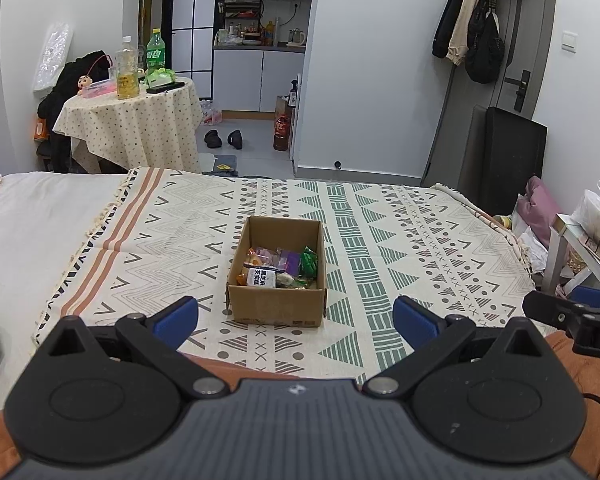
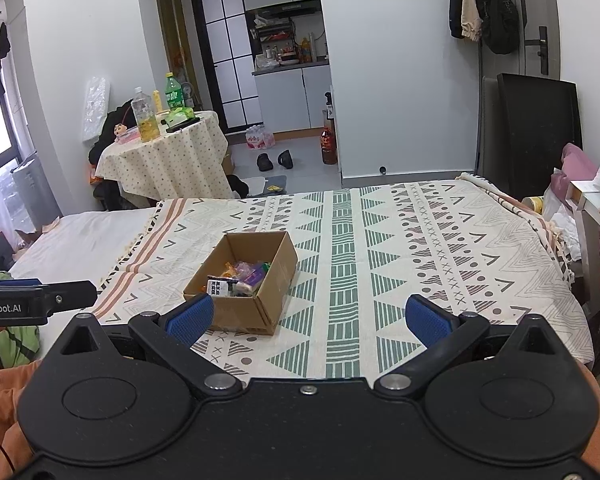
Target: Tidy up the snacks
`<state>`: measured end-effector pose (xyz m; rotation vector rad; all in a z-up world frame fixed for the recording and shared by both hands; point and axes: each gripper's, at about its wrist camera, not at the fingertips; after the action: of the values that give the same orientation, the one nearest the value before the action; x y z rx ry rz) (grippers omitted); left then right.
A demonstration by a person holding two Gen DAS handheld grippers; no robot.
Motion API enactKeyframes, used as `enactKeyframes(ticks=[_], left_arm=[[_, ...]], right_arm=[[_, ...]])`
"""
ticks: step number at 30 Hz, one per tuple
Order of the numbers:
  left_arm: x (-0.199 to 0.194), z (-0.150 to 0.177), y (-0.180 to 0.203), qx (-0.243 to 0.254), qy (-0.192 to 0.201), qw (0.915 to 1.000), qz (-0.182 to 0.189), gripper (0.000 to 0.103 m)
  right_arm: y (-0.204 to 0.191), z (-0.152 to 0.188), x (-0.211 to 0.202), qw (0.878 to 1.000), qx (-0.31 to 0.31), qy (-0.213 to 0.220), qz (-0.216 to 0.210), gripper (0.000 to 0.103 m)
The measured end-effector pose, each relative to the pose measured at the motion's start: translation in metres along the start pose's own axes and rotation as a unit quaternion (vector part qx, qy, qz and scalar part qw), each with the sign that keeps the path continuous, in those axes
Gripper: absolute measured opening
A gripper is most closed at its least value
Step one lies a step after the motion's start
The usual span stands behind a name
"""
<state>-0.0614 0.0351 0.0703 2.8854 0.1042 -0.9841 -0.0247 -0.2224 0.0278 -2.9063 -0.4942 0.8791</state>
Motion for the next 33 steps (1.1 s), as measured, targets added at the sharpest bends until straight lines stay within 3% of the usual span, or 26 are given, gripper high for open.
enactKeyframes(ticks=[33], left_arm=[[-0.0017, 0.0027, 0.0014, 0.001, -0.001, 1.0, 0.003, 0.103]], right_arm=[[-0.0002, 0.0036, 0.0014, 1.0, -0.001, -0.003, -0.001, 0.103]])
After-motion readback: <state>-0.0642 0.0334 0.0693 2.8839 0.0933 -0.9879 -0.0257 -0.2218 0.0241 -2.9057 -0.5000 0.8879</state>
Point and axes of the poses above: each gripper's, at about its wrist camera, not at the fingertips, and x roughly the way its jaws point, y to its right, z to its underside, and after that the axes turned 3 degrees about -z, right-handed
